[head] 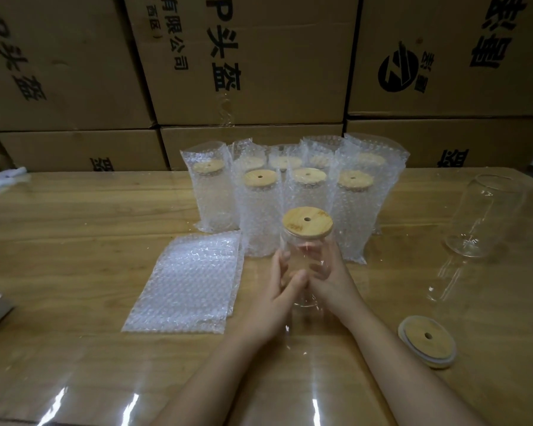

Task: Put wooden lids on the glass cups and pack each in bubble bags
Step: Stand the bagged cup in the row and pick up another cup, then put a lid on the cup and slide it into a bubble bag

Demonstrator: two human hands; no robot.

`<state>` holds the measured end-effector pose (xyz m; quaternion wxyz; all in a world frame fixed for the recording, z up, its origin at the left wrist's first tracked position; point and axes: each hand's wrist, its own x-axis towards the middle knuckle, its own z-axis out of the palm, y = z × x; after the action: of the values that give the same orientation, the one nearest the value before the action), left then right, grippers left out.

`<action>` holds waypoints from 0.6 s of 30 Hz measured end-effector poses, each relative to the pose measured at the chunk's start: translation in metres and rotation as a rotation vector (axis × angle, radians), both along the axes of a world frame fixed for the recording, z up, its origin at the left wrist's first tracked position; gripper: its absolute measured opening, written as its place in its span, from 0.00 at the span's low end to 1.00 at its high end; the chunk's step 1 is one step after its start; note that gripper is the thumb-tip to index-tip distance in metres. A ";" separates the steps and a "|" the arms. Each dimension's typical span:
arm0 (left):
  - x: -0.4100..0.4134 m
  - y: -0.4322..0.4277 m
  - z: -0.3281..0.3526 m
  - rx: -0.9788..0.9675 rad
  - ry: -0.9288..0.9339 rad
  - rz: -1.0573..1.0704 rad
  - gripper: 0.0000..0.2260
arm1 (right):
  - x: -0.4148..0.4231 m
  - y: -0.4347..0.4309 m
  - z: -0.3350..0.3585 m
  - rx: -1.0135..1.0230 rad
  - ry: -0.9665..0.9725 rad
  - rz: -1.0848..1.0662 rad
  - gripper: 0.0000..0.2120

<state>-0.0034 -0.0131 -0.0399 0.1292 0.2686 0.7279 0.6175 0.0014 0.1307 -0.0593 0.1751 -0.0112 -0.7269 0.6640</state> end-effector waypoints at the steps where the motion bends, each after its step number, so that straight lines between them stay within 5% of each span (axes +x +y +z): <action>1: 0.001 -0.003 0.000 -0.029 0.002 -0.014 0.24 | 0.000 0.000 -0.001 -0.002 0.007 0.010 0.41; 5: -0.007 -0.018 0.006 -0.090 -0.011 -0.053 0.21 | 0.002 0.002 0.003 -0.014 0.013 0.053 0.46; 7: -0.019 -0.030 0.010 -0.195 0.066 0.143 0.20 | 0.004 0.001 0.005 -0.009 0.031 0.071 0.49; 10: -0.039 -0.051 0.014 -0.712 0.444 0.538 0.18 | 0.009 -0.003 0.006 -0.027 0.107 0.008 0.38; 13: -0.051 -0.064 0.009 -1.134 0.484 0.570 0.14 | 0.011 -0.004 0.005 -0.019 0.142 -0.068 0.27; 18: -0.054 -0.065 0.009 -1.224 0.479 0.525 0.09 | 0.007 -0.002 0.003 -0.016 0.160 -0.066 0.36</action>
<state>-0.0575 -0.0780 -0.0309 -0.0599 0.0919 0.9934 0.0323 0.0086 0.1291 -0.0564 0.2543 0.0162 -0.7046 0.6623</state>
